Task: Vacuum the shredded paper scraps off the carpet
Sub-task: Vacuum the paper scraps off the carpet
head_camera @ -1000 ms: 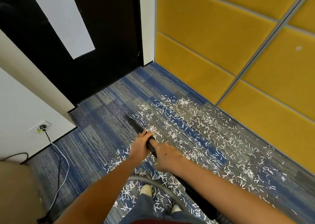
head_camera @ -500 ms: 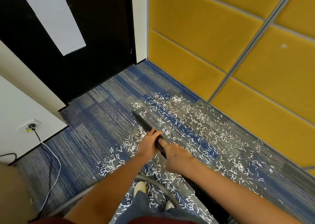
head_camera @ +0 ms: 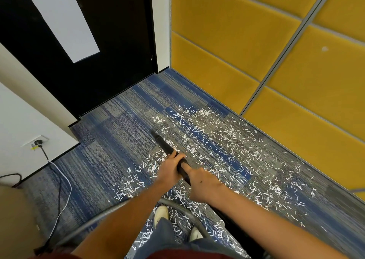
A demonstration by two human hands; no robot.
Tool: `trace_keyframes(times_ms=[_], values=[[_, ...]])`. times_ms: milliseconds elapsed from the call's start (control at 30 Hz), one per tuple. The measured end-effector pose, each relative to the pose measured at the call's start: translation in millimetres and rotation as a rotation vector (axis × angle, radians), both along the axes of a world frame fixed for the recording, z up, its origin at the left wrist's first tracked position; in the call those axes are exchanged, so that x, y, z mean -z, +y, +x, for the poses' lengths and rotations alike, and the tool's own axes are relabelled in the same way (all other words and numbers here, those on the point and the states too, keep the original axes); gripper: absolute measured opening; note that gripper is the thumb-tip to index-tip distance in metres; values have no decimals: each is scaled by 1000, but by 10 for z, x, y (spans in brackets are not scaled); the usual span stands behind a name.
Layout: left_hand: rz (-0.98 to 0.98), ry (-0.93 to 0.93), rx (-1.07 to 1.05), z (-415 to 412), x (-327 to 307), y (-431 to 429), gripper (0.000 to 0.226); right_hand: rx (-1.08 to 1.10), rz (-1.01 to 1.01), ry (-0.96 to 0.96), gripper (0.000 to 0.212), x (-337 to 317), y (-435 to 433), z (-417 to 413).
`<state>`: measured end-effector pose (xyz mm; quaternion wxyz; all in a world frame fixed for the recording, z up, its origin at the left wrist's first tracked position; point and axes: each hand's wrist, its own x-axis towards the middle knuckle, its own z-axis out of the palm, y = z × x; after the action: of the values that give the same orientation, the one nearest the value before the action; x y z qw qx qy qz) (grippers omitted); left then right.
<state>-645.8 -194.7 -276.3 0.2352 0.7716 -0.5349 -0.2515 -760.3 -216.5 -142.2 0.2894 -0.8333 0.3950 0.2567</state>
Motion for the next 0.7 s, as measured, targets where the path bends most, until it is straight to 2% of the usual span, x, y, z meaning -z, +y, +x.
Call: trace_keyframes(times_ms=[367, 700], values=[[-13, 50, 32, -319, -66, -60, 36, 37, -13, -6, 66, 10, -4, -308], [-29, 77, -29, -316, -11, 150, 40, -36, 9, -48, 63, -7, 83, -342]])
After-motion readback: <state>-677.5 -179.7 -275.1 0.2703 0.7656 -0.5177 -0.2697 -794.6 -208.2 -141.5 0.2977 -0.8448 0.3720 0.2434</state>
